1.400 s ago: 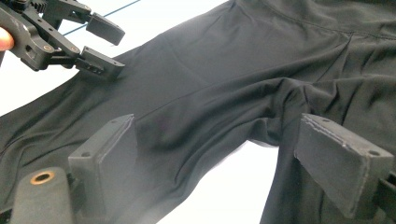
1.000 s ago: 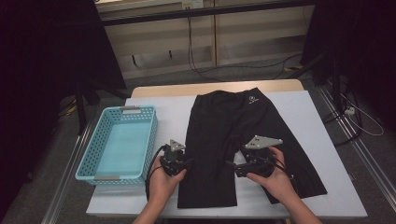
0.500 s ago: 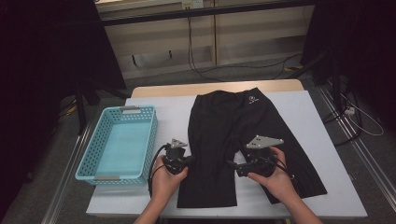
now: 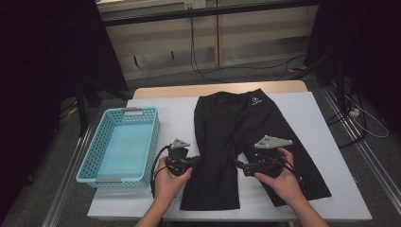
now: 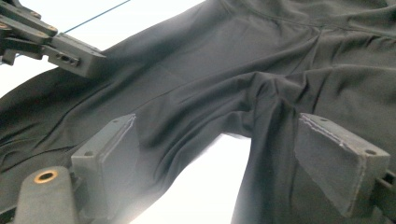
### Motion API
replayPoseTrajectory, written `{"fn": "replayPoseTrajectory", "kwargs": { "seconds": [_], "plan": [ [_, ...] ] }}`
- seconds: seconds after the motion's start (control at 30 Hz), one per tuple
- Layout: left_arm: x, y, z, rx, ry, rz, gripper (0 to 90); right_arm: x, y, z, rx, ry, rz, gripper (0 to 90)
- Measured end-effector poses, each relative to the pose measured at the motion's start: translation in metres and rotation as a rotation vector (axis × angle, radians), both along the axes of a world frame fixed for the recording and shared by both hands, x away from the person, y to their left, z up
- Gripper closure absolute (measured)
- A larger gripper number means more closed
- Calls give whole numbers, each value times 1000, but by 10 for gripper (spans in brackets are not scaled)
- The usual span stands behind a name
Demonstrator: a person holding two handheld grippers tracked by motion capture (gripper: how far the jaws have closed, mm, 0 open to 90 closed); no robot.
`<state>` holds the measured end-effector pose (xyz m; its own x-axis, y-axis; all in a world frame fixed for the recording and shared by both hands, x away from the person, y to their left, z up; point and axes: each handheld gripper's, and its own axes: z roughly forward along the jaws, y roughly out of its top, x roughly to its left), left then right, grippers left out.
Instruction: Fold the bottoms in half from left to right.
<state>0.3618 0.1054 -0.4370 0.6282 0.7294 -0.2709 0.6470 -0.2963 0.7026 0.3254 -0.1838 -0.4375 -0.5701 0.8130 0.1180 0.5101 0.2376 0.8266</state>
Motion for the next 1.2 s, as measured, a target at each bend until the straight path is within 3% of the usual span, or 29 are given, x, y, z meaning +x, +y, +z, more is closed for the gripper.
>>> {"fn": "replayPoseTrajectory", "kwargs": {
  "seconds": [0.53, 0.7, 0.8, 1.2],
  "plan": [
    [1, -7, 1, -47, -1, -37, 890, 3, 0, 2, 6, -10, -34, 130],
    [2, -9, 5, -80, -2, -40, 891, 6, 2, 1, 12, -6, -44, 130],
    [-1, -13, 9, -48, -39, -57, 890, 8, 4, -1, 2, -8, -39, 130],
    [-5, -21, 9, -73, -33, -90, 890, 17, 8, 9, 27, -36, -54, 131]
  ]
}}
